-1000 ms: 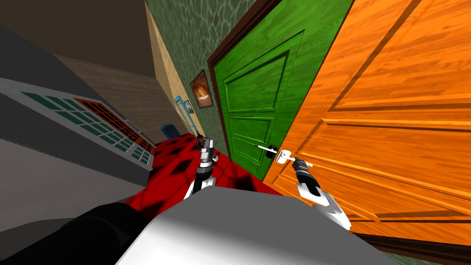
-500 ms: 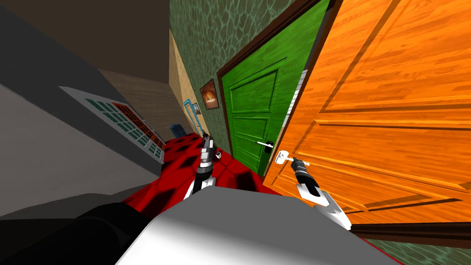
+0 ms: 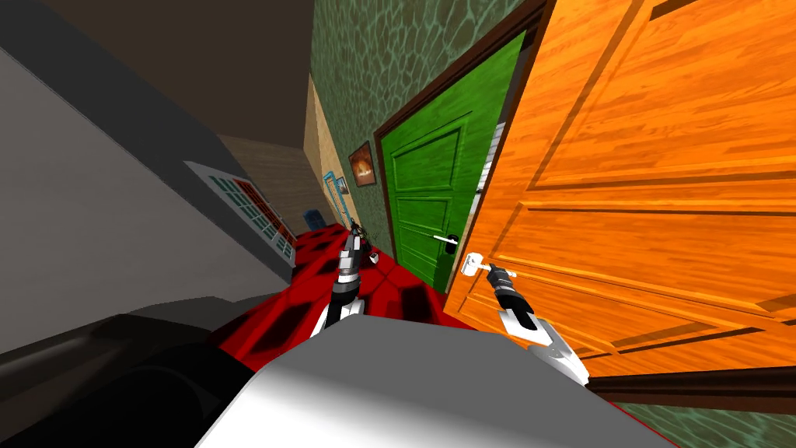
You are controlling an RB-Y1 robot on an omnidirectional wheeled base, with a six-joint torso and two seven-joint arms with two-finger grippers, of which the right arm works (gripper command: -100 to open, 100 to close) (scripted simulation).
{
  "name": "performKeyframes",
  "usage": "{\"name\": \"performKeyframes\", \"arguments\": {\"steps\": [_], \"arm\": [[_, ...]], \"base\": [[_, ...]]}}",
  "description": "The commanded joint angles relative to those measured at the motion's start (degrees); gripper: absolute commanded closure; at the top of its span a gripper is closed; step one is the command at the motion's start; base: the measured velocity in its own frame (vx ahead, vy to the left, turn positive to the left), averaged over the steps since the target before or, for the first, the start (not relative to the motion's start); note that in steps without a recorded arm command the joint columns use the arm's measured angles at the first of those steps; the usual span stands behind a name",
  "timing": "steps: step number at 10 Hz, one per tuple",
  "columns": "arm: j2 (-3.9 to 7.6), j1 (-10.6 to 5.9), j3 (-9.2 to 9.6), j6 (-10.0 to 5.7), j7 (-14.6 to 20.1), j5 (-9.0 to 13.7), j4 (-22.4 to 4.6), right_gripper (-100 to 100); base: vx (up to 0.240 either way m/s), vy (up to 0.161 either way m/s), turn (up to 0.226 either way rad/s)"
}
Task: Pull the door open
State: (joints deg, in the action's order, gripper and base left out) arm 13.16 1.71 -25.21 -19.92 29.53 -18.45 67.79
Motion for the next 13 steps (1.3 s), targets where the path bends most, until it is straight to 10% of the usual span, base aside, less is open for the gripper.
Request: {"name": "performKeyframes", "arguments": {"steps": [1,13], "arm": [[0.16,0.23,0.90,-0.51,0.7,-0.1,0.0,100],[5.29,4.45,7.58,-5.26,8.4,-1.9,1.4,100]], "base": [[-0.209,-0.046,0.081],[-0.229,-0.045,0.110]]}}
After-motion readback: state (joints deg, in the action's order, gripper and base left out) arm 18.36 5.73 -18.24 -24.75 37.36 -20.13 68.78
